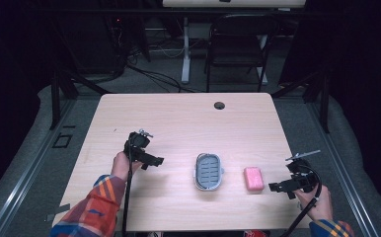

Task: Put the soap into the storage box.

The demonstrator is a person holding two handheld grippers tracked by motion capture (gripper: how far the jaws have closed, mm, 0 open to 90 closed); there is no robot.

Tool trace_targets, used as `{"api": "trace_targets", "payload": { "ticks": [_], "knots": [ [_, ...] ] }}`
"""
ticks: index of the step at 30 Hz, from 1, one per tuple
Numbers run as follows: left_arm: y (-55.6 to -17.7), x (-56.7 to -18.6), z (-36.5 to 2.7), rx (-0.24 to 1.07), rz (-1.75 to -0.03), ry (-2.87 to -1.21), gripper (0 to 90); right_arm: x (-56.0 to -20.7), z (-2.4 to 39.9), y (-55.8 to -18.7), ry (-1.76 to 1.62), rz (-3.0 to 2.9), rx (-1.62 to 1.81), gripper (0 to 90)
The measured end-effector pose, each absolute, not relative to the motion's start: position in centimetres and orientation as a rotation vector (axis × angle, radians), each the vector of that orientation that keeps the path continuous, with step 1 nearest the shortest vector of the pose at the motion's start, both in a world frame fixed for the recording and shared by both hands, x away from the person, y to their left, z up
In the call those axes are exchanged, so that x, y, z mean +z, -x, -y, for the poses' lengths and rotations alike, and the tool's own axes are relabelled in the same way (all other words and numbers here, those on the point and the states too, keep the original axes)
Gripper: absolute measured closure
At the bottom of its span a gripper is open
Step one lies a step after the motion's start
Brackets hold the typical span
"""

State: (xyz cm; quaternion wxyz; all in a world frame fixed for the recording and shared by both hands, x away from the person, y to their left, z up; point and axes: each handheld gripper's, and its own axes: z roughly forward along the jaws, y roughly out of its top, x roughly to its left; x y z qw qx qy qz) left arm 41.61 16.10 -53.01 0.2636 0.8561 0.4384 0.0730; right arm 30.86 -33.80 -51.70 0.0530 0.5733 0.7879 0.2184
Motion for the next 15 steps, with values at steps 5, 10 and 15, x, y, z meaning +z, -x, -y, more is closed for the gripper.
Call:
{"api": "trace_targets", "payload": {
  "ticks": [5,10,15],
  "knots": [
    [-41.62,-53.06,-15.93,0.198,-1.179,-2.32,0.0,-51.82,33.65,-30.8,-1.738,-2.415,0.641,0.0],
    [-41.63,-53.09,-15.93,0.198,-1.176,-2.327,0.0,-51.77,33.49,-30.79,-1.734,-2.427,0.604,1.3],
    [-41.61,-53.06,-15.76,0.197,-1.169,-2.338,0.0,-51.75,33.24,-30.69,-1.732,-2.424,0.608,1.3]
  ]
}}
